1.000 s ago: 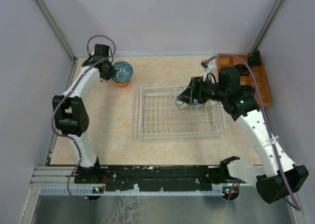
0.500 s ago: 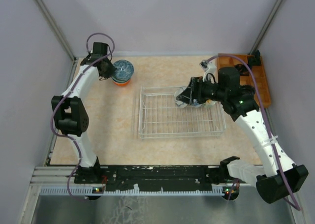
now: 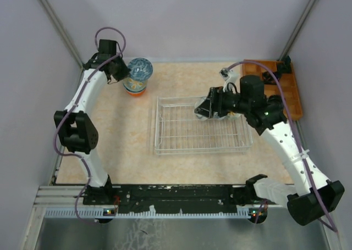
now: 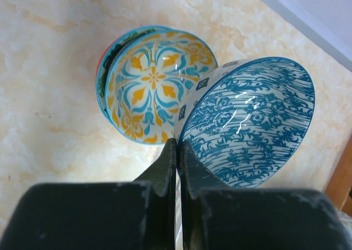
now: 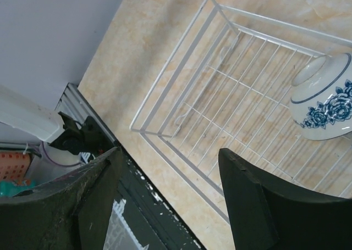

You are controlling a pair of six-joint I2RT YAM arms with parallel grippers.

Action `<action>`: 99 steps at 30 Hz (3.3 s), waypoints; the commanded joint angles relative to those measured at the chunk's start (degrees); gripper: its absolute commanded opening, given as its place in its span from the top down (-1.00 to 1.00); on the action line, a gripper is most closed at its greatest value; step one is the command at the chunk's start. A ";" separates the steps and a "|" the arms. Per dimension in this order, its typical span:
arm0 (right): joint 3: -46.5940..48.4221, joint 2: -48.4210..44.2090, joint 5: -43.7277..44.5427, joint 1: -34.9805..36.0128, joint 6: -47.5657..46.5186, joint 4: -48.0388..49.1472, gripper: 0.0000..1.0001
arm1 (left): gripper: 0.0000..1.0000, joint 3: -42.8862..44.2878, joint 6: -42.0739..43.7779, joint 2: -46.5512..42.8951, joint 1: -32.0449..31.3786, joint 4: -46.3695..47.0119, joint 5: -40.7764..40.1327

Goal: Load the bowls into the dish rack
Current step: Pick up the bowl from the center of the board, then place the bowl in the dish rack.

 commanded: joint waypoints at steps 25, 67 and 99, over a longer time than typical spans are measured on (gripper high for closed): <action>23.20 18.82 48.04 47.88 -32.86 -2.86 -0.30 | 1.00 -15.46 7.49 -35.88 -13.30 -25.67 9.38; 28.54 30.68 46.15 48.80 -32.51 -0.73 1.00 | 0.11 -3.41 10.14 -29.16 -13.93 -25.16 10.96; -6.06 24.55 14.40 13.69 19.57 44.95 1.00 | -0.01 -15.06 9.66 -20.77 -16.34 -4.22 15.42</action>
